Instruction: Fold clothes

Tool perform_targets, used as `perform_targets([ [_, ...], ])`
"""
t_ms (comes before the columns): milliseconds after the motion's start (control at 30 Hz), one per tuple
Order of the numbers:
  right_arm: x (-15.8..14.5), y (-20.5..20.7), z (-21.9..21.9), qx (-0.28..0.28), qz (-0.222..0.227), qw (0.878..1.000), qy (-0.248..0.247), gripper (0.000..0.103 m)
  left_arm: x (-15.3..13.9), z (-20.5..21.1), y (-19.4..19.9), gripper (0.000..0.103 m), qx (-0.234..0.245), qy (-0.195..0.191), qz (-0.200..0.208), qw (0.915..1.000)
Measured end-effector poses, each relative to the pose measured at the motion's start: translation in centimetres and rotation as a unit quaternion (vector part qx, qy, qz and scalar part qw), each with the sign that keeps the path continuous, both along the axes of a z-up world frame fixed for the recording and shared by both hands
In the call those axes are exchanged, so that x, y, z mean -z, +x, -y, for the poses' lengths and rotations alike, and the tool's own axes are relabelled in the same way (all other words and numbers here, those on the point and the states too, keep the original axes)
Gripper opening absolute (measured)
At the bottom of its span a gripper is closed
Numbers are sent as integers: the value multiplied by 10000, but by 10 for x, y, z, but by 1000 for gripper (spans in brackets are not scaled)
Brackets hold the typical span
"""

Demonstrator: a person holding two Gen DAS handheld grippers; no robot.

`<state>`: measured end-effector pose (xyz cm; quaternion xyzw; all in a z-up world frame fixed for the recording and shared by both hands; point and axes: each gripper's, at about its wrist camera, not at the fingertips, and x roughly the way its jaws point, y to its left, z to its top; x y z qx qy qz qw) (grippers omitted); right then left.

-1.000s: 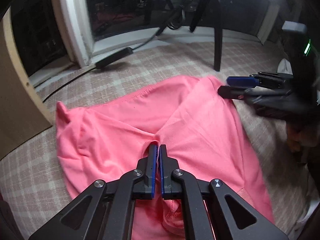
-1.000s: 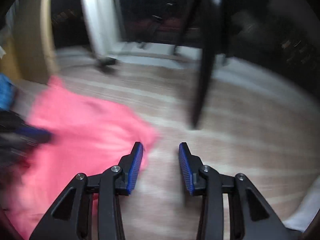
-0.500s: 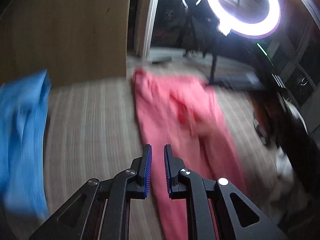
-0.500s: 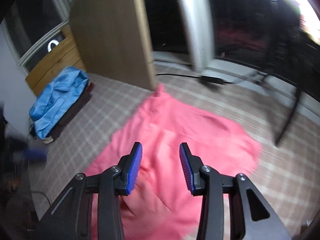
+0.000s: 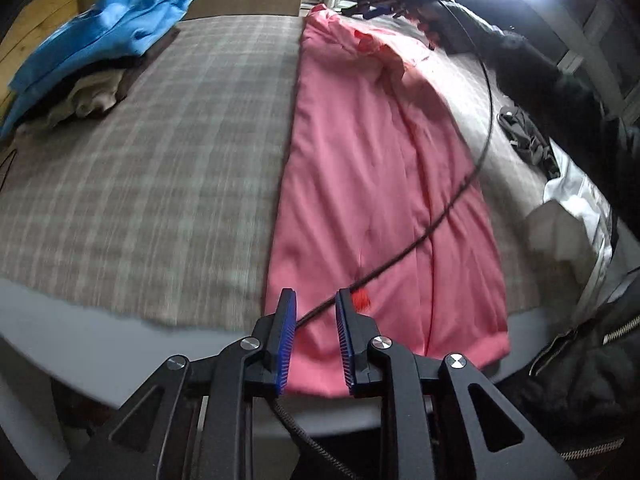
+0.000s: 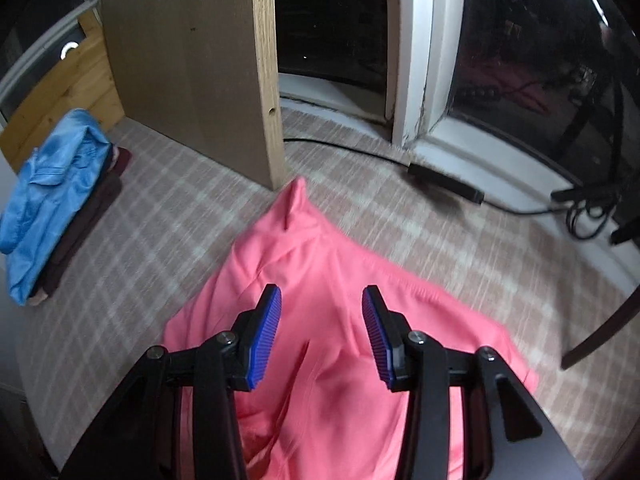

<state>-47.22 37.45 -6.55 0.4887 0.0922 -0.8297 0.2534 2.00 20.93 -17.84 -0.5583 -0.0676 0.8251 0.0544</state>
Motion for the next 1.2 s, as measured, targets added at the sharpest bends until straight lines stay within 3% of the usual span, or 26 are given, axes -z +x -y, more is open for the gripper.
perform_targets([
  [67, -2, 1, 1, -31, -32, 10000, 73, 42, 3, 1, 10, 26, -51, -13, 50, 10000],
  [233, -6, 6, 2, -85, -101, 9995, 277, 42, 18, 2, 33, 26, -163, -209, 204, 9994],
  [367, -13, 12, -1, -172, -208, 9990, 354, 42, 12, 8, 29, 27, -304, -6, -62, 9995],
  [533, -20, 8, -3, -181, -280, 9988, 348, 46, 22, 6, 16, 29, -105, -268, -40, 9996],
  [700, -9, -11, 8, -224, 16, 9997, 124, 47, 22, 10, 12, 29, -87, -232, -59, 9997],
  [800, 3, -24, 17, -228, 350, 9991, -104, 47, 26, 14, 13, 17, -100, -125, -31, 9999],
  [833, 6, -28, 20, -222, 446, 9986, -163, 47, 27, 16, 13, 4, -124, -83, -15, 9999],
  [867, 9, -31, 22, -227, 518, 9982, -207, 47, 28, 17, 13, 2, -152, -43, 1, 9999],
  [1033, 20, -38, 27, -305, 925, 9938, -538, 47, 27, 24, 18, 1, -265, 94, -6, 9996],
  [1200, 23, -29, 36, -539, 985, 9927, -434, 47, 26, 30, 22, 1, -324, 181, 19, 9993],
])
